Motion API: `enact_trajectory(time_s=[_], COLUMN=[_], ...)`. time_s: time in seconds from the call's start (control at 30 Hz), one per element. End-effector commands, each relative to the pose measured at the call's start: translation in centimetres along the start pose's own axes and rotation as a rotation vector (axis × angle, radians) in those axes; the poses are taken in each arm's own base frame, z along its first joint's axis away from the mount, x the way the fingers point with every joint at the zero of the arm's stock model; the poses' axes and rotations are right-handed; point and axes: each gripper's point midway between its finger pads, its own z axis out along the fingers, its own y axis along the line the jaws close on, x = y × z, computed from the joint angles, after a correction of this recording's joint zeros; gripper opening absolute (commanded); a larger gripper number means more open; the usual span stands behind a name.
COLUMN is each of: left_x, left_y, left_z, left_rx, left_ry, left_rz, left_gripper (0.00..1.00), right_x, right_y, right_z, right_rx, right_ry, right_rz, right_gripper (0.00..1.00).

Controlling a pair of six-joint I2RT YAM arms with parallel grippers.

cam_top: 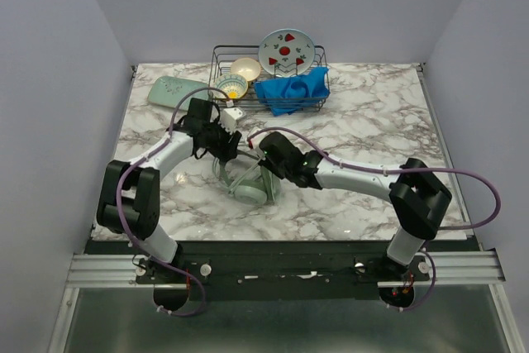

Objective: Wrap the headphones

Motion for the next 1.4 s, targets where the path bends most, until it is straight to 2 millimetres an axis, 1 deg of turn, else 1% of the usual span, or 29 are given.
enact_trajectory(time_s=[0.0,0.07,0.1,0.13,0.2,0.23,0.3,0.33,0.4,0.43,0.53,0.6,0.67,0.7,0.73,0.8,0.9,0.93,1.0,1.03,1.07,1.1,1.17,1.2,1.23,1.3,1.33,1.37], left_x=[-4.4,-5.1,-5.5,-5.7,-6.0,-6.0,-5.8,-5.4,-4.8,-4.2,-3.5,-3.4,-3.5,-3.4,-3.4,-3.2,-2.9,-2.7,-2.5,-2.5,-2.4,-2.2,-2.0,-1.9,-1.7,-1.4,-1.3,-1.3], left_y=[-1.9,-2.0,-2.3,-3.1,-3.8,-4.6,-5.5,-6.0,-6.5,-7.3,-7.7,-7.3,-7.6,-8.3,-8.4,-8.7,-8.4,-7.9,-7.5,-7.3,-7.3,-7.3,-7.4,-7.3,-7.4,-7.4,-7.4,-7.4], left_z=[-2.7,-3.8,-4.2,-4.5,-5.1,-5.3,-5.3,-5.2,-4.5,-4.0,-3.0,-2.4,-2.3,-2.3,-2.1,-1.6,-1.0,-0.7,-0.1,0.0,0.1,0.3,0.5,0.6,0.7,0.7,0.7,0.6], left_rx=[0.161,0.189,0.211,0.252,0.281,0.325,0.368,0.393,0.394,0.406,0.389,0.371,0.394,0.432,0.432,0.415,0.375,0.341,0.320,0.315,0.318,0.323,0.325,0.323,0.324,0.325,0.324,0.322], left_ry=[-0.168,-0.210,-0.232,-0.250,-0.270,-0.280,-0.282,-0.275,-0.251,-0.233,-0.198,-0.188,-0.191,-0.191,-0.185,-0.168,-0.147,-0.134,-0.121,-0.119,-0.113,-0.105,-0.098,-0.095,-0.090,-0.082,-0.081,-0.081], left_rz=[-0.063,-0.074,-0.070,-0.066,-0.065,-0.072,-0.079,-0.085,-0.080,-0.062,-0.043,-0.052,-0.053,-0.052,-0.047,-0.029,-0.015,-0.015,-0.029,-0.031,-0.033,-0.036,-0.037,-0.036,-0.032,-0.030,-0.028,-0.023], left_gripper=[0.61,0.59,0.58,0.55,0.51,0.49,0.48,0.49,0.52,0.56,0.58,0.57,0.53,0.52,0.48,0.45,0.40,0.35,0.29,0.25,0.24,0.23,0.23,0.22,0.22,0.22,0.22,0.23], right_x=[0.2,0.5,0.2,0.2,0.0,-0.2,-0.4,-0.3,-0.5,-0.5,-0.4,-0.4,-0.1,-0.1,0.1,0.1,0.0,0.0,0.0,0.0,-0.1,-0.1,-0.2,-0.3,-0.3,-0.5,0.0,-0.2], right_y=[1.4,1.7,1.9,1.9,2.1,2.1,2.2,2.1,2.2,2.3,2.4,2.5,2.6,2.6,2.7,2.7,2.7,2.7,2.8,2.6,2.5,2.5,2.2,2.1,1.8,1.4,1.2,0.8], right_z=[1.2,1.3,1.4,1.5,1.6,1.7,1.8,2.0,2.1,2.2,2.4,2.4,2.5,2.5,2.6,2.7,2.7,2.7,2.7,2.6,2.6,2.6,2.5,2.4,2.4,1.9,1.8,1.3], right_rx=[-0.053,-0.065,-0.074,-0.076,-0.084,-0.087,-0.090,-0.086,-0.089,-0.091,-0.096,-0.096,-0.100,-0.100,-0.099,-0.099,-0.100,-0.100,-0.101,-0.097,-0.093,-0.089,-0.073,-0.066,-0.055,-0.039,-0.027,-0.016], right_ry=[-0.010,-0.012,-0.028,-0.033,-0.041,-0.046,-0.055,-0.053,-0.061,-0.060,-0.057,-0.061,-0.059,-0.059,-0.055,-0.055,-0.060,-0.060,-0.061,-0.063,-0.067,-0.069,-0.075,-0.081,-0.082,-0.096,-0.086,-0.098], right_rz=[0.020,0.024,0.029,0.036,0.041,0.046,0.049,0.051,0.052,0.053,0.053,0.062,0.065,0.065,0.068,0.068,0.070,0.072,0.075,0.079,0.083,0.086,0.097,0.102,0.105,0.114,0.111,0.112], right_gripper=[0.01,0.01,0.01,0.01,0.01,0.01,0.01,0.01,0.01,0.01,0.01,0.01,0.01,0.01,0.01,0.01,0.01,0.01,0.01,0.01,0.02,0.04,0.17,0.26,0.44,0.52,0.59,0.63])
